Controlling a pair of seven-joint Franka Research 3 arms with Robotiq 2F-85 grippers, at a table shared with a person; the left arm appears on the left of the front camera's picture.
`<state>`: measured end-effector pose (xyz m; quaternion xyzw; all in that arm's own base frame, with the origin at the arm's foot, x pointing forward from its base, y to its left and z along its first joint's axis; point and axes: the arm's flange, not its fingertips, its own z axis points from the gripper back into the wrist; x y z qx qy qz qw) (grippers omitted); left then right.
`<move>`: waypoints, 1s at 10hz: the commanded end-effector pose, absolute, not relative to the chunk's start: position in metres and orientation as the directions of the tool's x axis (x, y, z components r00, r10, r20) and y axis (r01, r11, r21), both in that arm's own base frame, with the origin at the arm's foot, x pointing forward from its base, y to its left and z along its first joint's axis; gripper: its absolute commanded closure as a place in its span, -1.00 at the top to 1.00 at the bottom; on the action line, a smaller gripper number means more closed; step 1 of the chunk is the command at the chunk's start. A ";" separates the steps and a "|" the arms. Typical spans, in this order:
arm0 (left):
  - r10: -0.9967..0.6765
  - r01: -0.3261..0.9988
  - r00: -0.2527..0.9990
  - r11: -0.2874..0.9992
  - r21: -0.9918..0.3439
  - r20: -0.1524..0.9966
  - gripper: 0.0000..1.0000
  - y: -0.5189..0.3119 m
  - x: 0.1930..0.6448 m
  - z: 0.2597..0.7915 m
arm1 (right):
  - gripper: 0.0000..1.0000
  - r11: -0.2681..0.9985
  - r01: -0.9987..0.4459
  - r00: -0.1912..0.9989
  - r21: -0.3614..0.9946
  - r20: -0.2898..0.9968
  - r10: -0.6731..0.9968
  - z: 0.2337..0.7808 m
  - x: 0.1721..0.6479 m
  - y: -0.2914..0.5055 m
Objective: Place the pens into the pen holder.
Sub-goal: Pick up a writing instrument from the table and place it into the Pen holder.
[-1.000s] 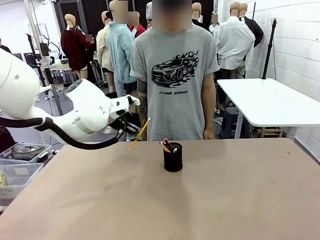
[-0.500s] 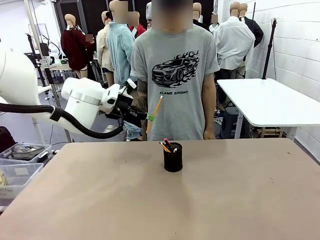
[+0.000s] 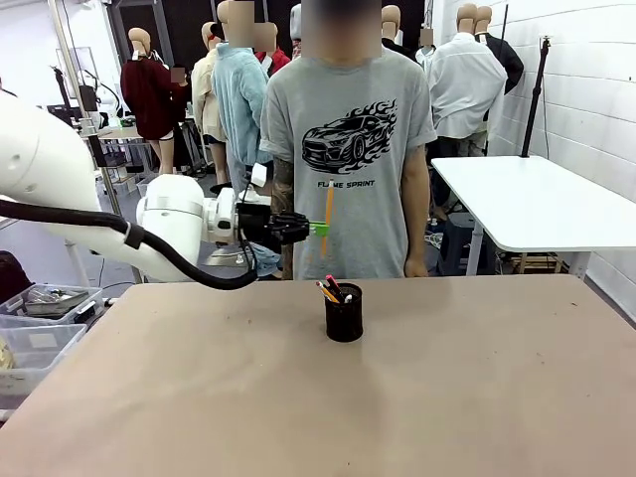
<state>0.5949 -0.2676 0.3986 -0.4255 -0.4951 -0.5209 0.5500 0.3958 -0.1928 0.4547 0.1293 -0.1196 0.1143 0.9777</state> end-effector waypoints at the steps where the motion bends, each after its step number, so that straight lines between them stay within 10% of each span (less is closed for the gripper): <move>1: -0.050 0.995 -0.058 0.079 0.062 0.997 -1.00 -0.281 0.597 0.393 | 0.32 0.936 -0.265 0.940 0.233 0.279 0.197 0.451 0.395 -0.192; 10: -0.123 1.000 0.011 0.018 -0.009 0.992 -1.00 -0.317 0.607 0.324 | 0.32 0.936 -0.265 0.940 0.233 0.279 0.197 0.451 0.395 -0.192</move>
